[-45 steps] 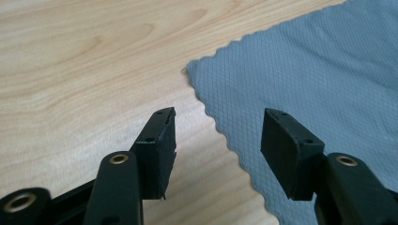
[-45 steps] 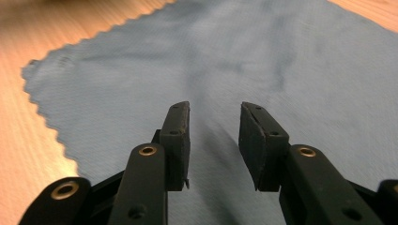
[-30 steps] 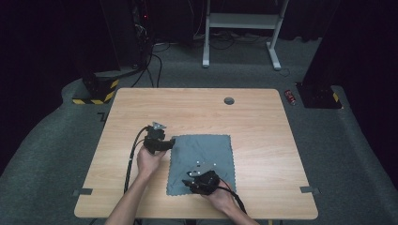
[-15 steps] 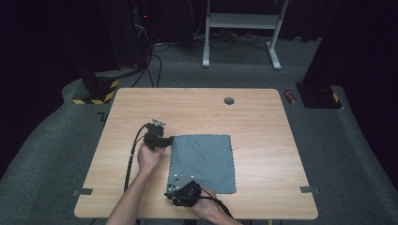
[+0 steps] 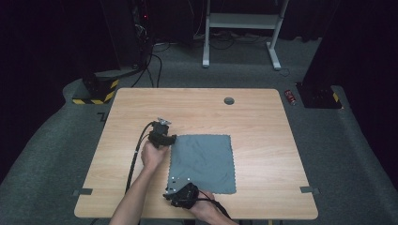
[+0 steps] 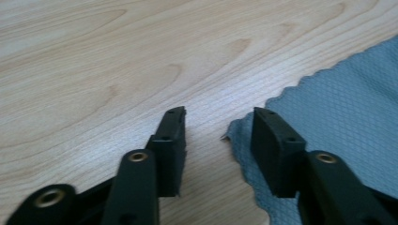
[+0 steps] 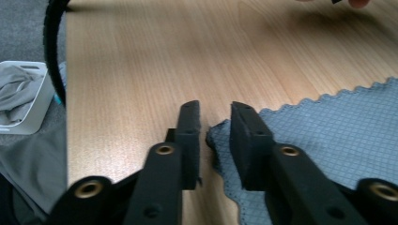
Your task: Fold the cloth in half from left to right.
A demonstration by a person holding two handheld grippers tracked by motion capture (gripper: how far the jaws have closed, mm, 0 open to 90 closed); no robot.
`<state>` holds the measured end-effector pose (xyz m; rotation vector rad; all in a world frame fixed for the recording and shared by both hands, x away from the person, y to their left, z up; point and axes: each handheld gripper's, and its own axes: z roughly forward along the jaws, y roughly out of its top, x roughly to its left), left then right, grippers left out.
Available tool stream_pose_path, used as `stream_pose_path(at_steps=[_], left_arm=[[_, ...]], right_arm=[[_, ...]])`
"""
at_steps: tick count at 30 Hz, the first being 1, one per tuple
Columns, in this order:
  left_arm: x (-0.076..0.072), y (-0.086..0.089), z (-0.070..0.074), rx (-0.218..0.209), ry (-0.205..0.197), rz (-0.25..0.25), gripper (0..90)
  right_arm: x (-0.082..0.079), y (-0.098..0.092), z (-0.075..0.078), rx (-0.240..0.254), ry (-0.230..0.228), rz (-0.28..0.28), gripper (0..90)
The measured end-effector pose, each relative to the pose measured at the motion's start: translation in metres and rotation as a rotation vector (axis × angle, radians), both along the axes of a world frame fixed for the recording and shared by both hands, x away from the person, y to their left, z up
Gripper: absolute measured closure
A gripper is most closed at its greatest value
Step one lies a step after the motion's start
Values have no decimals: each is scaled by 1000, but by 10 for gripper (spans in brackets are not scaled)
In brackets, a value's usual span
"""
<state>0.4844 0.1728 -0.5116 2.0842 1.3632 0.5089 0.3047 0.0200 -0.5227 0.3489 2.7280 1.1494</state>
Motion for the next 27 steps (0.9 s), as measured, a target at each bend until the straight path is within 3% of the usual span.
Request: stream_pose_path(at_steps=[4,7,9,11,16,18,22,27], left_arm=[[-1,-4,0,-8,-3,-31,724],[1,-5,2,-14,18,-53,831],[4,-7,3,-10,37,-64,889],[6,-7,4,-13,52,-66,895],[9,1,5,-83,71,-59,900],[8,4,10,-109,58,-58,900],[6,10,20,-166,37,-60,900],[6,17,24,-189,30,-52,900]], right_arm=[[-1,3,2,-27,-24,-8,833],[-3,5,3,-49,-53,-10,885],[-1,5,3,-44,-35,-18,891],[-1,4,3,-39,-29,-25,893],[1,2,3,-23,2,-25,896],[3,-1,4,-4,27,-30,897],[4,-4,10,24,26,-33,898],[5,-4,15,42,16,-29,899]])
